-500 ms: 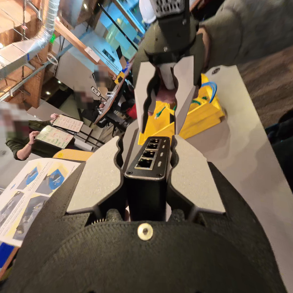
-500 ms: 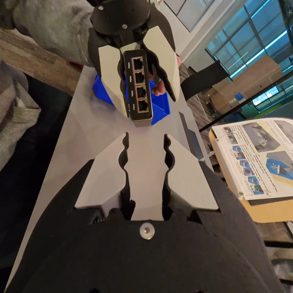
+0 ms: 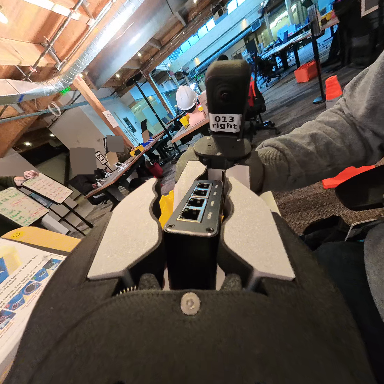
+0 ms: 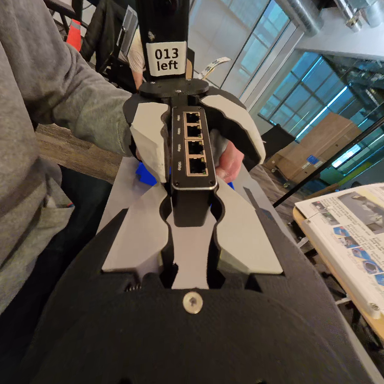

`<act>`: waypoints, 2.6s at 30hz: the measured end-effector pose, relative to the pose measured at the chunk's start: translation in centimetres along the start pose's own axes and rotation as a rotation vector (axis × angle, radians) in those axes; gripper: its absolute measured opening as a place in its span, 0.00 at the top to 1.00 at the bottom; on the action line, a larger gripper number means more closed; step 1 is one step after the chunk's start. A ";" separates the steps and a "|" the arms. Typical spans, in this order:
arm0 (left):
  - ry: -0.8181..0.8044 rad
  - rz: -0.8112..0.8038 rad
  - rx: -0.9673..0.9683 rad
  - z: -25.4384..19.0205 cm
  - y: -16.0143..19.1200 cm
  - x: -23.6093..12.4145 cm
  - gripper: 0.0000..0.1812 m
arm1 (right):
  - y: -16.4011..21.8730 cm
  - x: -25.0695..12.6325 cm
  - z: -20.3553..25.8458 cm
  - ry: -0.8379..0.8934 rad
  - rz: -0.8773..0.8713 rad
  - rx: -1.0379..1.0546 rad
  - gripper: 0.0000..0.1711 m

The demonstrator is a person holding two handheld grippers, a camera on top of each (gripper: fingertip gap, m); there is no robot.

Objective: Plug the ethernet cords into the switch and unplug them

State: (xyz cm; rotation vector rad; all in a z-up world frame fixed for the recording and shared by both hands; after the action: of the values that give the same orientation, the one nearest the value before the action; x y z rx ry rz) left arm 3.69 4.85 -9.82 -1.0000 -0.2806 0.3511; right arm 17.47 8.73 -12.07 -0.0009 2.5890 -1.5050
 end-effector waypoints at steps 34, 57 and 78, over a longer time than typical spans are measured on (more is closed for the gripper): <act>-0.333 0.267 0.267 5.3 0.3 -2.8 0.81 | 24.3 -14.6 -16.1 -0.016 1.260 0.878 0.82; -0.519 0.605 0.290 9.6 0.0 -7.8 0.66 | 15.4 -24.6 -16.6 0.498 1.171 0.667 0.67; -0.910 1.308 -0.221 9.5 10.9 -31.4 0.54 | 19.3 -33.0 -3.7 0.675 0.703 0.850 0.58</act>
State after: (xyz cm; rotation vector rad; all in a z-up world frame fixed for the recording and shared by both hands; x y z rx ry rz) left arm -30.22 4.61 -16.46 -1.0770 -0.4528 2.0210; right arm 51.02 23.92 -22.76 1.5193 1.6634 -2.3260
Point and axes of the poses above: each gripper's, where its closed fingertips meet, x out along the fingers, y out of its underside, z = x × y across the jaws, the point moved 10 cm from there along -x, back along the fingers, and after that the axes turned 3 degrees about -y, right-handed, at the moved point
